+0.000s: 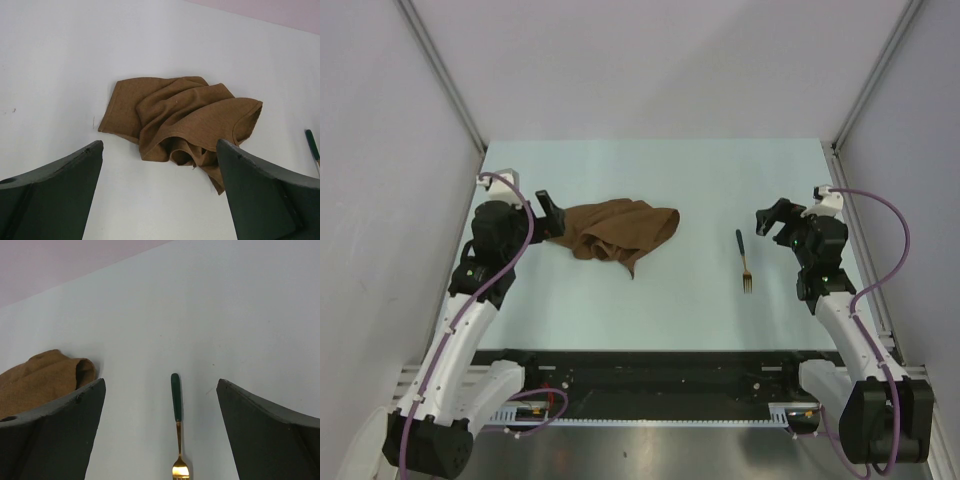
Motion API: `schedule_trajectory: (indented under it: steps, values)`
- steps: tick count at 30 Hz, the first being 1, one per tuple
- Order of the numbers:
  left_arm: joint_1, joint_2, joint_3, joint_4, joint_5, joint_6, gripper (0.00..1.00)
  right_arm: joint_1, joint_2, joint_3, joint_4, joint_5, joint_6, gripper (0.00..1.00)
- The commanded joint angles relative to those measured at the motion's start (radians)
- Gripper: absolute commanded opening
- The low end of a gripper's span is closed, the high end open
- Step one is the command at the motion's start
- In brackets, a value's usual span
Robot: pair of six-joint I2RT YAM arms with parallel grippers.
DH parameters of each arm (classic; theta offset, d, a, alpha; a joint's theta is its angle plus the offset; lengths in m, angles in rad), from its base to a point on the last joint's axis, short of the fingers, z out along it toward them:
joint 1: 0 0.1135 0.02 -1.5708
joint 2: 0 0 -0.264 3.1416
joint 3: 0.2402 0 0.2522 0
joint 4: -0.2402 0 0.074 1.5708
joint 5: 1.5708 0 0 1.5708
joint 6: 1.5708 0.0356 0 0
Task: Fold the napkin, place the utensils inside, and roll it up
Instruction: Flatten the napkin out
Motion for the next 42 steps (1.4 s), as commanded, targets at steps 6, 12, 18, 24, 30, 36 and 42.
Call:
schedule_trajectory:
  steps: [6, 12, 18, 24, 30, 36, 42]
  values:
    - [-0.006, 0.033, -0.074, 0.105, -0.008, -0.117, 1.0, 0.117, 0.039, 0.102, -0.026, 0.02, -0.054, 1.0]
    - [-0.099, 0.232, -0.156, 0.28, -0.037, -0.145, 1.0, 0.446, 0.264, 0.187, -0.008, 0.065, 0.007, 0.99]
    - [-0.107, 0.47, -0.088, 0.391, 0.121, -0.204, 1.0, 0.68, 0.568, 0.302, 0.004, 0.046, 0.067, 0.95]
    - [-0.107, 0.622, -0.033, 0.455, 0.124, -0.212, 1.0, 0.78, 0.777, 0.435, -0.002, 0.01, 0.09, 0.9]
    - [-0.107, 0.754, 0.025, 0.491, 0.158, -0.212, 0.93, 0.797, 0.904, 0.513, 0.006, -0.045, 0.101, 0.85]
    - [-0.107, 0.837, 0.061, 0.504, 0.222, -0.215, 0.61, 0.796, 0.97, 0.558, 0.015, -0.087, 0.112, 0.68]
    - [-0.104, 0.84, 0.078, 0.515, 0.244, -0.215, 0.12, 0.754, 0.98, 0.535, 0.075, -0.176, 0.141, 0.12]
